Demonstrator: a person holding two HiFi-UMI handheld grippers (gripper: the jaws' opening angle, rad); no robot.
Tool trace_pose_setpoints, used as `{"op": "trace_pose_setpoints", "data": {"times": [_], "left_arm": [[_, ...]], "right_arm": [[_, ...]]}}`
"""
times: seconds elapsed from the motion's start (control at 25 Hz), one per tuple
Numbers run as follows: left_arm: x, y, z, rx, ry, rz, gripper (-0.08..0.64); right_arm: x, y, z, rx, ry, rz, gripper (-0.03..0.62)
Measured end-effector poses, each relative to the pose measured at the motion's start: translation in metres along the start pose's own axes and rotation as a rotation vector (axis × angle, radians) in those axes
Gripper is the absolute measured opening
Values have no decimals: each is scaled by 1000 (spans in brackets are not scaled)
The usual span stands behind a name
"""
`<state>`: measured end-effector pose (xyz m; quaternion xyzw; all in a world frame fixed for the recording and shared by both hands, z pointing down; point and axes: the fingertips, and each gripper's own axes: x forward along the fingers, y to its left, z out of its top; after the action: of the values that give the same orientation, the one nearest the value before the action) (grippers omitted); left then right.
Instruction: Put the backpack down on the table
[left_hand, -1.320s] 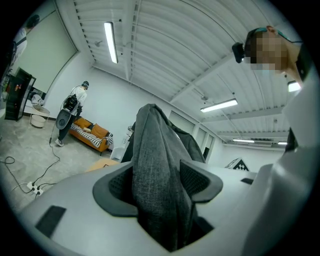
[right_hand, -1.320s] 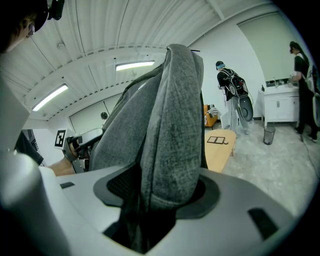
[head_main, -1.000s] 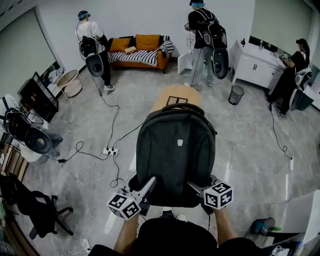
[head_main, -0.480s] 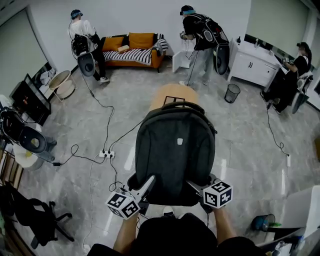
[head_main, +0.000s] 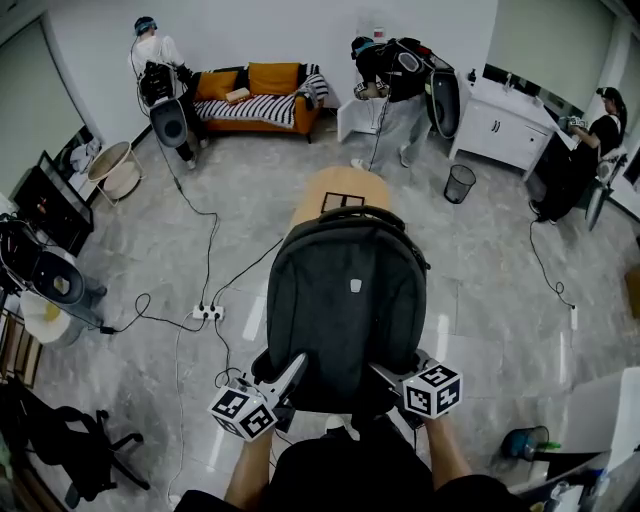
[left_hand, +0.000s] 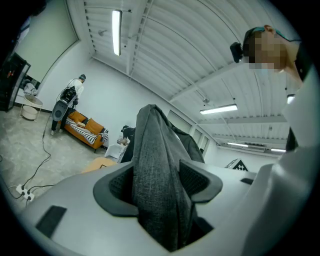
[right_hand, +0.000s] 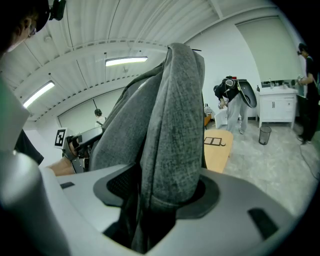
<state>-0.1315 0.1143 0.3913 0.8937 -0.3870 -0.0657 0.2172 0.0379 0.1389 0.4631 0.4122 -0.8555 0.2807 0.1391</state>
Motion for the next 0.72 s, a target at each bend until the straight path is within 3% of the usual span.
{"op": "trace_pose_setpoints", "data": {"times": [0.72], "left_arm": [[106,24,14,13,7,48,264]], "right_arm": [[36,-97,53,13,13,57,236]]}}
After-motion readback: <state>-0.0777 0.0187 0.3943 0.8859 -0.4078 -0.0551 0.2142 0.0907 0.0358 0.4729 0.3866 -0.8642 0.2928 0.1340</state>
